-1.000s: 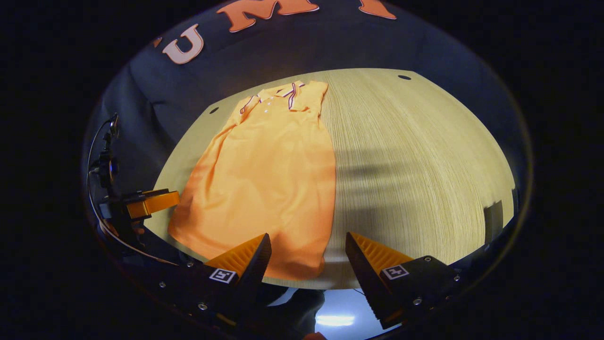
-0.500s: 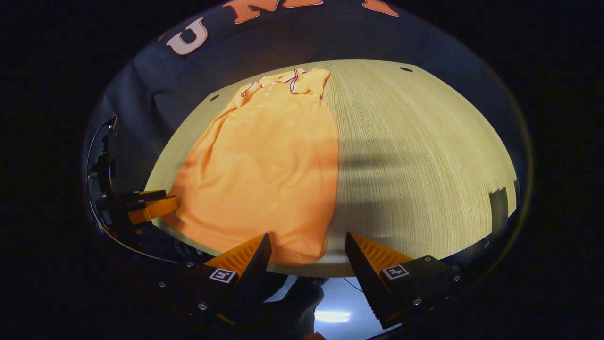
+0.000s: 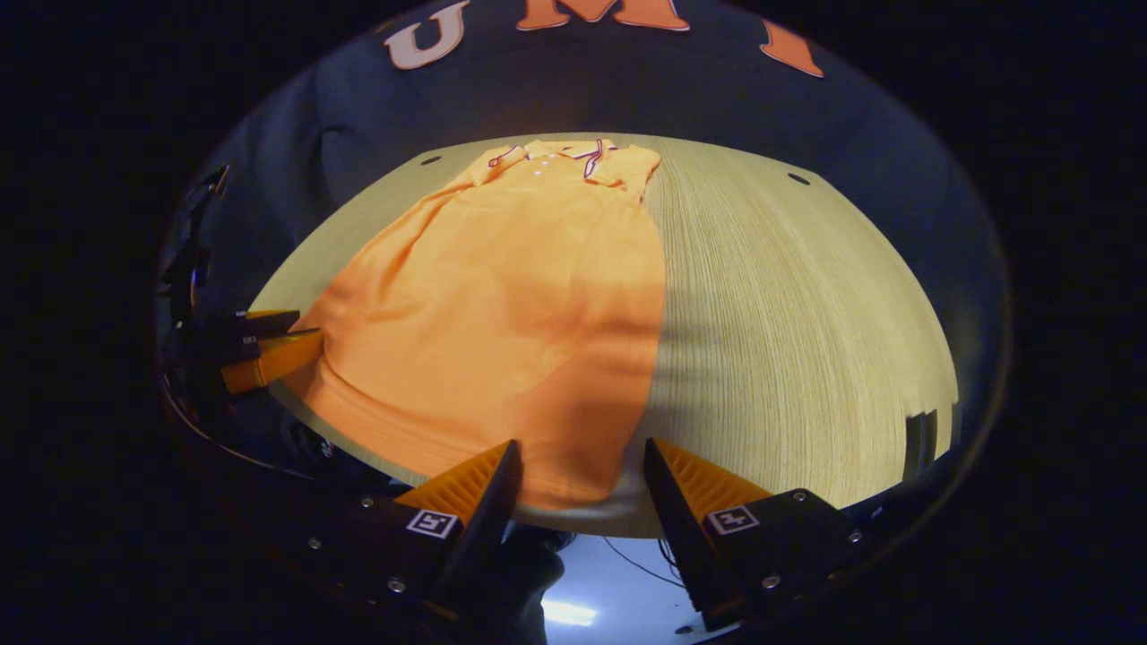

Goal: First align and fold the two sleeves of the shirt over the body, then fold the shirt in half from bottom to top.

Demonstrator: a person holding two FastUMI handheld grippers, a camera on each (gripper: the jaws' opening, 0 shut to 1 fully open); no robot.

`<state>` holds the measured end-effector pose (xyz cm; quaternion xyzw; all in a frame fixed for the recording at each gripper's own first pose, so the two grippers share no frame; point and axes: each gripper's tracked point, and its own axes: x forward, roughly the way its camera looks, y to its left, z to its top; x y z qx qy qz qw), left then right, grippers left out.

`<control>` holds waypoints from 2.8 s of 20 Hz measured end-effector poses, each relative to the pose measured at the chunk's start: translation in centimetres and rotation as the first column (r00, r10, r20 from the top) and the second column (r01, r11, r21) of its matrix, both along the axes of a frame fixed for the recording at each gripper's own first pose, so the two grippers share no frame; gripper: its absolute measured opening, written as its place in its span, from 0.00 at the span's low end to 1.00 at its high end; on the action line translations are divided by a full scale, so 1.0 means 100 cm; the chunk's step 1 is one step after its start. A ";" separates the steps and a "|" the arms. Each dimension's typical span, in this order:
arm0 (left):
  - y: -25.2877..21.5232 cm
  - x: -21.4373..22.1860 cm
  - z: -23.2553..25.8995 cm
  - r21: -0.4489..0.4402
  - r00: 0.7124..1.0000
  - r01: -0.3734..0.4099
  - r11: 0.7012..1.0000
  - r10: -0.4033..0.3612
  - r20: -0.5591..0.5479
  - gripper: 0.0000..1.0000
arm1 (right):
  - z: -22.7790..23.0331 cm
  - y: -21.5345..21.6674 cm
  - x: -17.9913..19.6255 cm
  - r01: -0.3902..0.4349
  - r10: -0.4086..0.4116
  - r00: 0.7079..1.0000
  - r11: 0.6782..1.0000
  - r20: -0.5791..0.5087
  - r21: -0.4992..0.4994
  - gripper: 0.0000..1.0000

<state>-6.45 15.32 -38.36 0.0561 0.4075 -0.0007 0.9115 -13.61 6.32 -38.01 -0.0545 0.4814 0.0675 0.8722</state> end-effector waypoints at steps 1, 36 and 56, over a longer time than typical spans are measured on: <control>-0.003 0.000 0.000 0.003 1.000 0.000 1.000 0.000 -0.001 0.95 | 0.000 0.000 -0.001 0.017 -0.017 1.000 1.000 -0.005 -0.001 0.83; -0.024 0.014 0.000 -0.009 0.995 0.034 0.999 -0.035 -0.094 0.02 | -0.002 -0.002 0.010 0.149 -0.143 0.984 0.987 -0.107 0.051 0.16; -0.046 0.054 0.068 -0.139 0.996 -0.068 0.988 0.075 0.045 0.02 | 0.061 0.004 0.064 0.080 -0.093 0.995 0.949 0.027 0.304 0.00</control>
